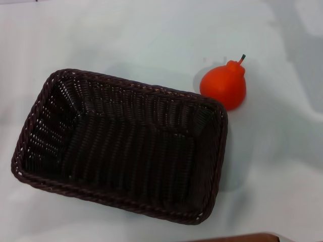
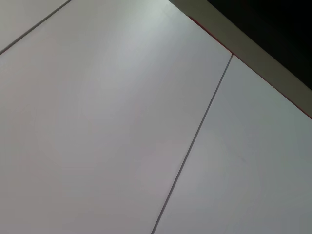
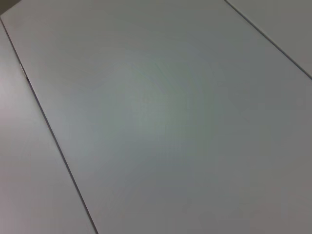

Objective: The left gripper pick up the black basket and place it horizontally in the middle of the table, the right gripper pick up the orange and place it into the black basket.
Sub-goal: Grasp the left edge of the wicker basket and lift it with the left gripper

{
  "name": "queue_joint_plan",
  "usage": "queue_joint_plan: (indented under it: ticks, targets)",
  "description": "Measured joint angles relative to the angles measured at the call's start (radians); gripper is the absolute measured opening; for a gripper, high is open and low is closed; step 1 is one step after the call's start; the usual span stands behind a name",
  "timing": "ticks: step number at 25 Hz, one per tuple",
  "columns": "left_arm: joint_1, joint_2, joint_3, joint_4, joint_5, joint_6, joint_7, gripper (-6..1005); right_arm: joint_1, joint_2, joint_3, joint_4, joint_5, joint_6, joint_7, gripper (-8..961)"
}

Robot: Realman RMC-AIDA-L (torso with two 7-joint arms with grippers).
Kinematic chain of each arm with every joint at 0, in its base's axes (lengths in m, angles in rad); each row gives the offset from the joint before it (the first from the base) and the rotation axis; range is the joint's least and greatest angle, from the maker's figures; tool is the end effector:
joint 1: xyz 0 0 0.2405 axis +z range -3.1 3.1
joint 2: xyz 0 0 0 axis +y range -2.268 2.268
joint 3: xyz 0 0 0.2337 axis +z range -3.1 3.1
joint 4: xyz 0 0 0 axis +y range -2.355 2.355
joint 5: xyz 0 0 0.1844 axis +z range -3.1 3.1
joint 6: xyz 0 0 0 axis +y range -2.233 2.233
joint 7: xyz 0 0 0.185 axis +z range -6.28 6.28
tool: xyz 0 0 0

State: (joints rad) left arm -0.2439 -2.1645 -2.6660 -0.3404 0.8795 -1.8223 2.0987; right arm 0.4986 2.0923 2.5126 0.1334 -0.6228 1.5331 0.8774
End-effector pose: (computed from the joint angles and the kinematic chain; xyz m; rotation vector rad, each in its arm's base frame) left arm -0.2555 0.2627 0.1191 -1.3204 -0.4712 -1.5728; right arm 0.2504 0.3524 0.1067 -0.6065 -1.2158 -1.2117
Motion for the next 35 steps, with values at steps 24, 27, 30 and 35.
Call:
queue_joint_plan:
  ticks: [24, 27, 30, 35]
  targets:
    - [0.002, 0.109, 0.070, -0.465, 0.418, 0.045, -0.529, 809, 0.012, 0.000, 0.000, -0.009, 0.000, -0.011, 0.000, 882]
    - [-0.003, 0.125, 0.070, -0.643, 0.578, 0.059, -0.730, 808, 0.013, 0.000, 0.000, -0.009, 0.000, -0.015, 0.000, 881]
    - [-0.005, 0.127, 0.071, -0.840, 0.732, 0.063, -0.897, 807, 0.014, 0.000, 0.001, -0.009, 0.000, -0.020, 0.000, 881]
    - [-0.024, 0.123, 0.092, -1.095, 0.975, 0.041, -1.164, 809, 0.014, 0.000, 0.005, -0.009, 0.000, -0.031, 0.000, 880]
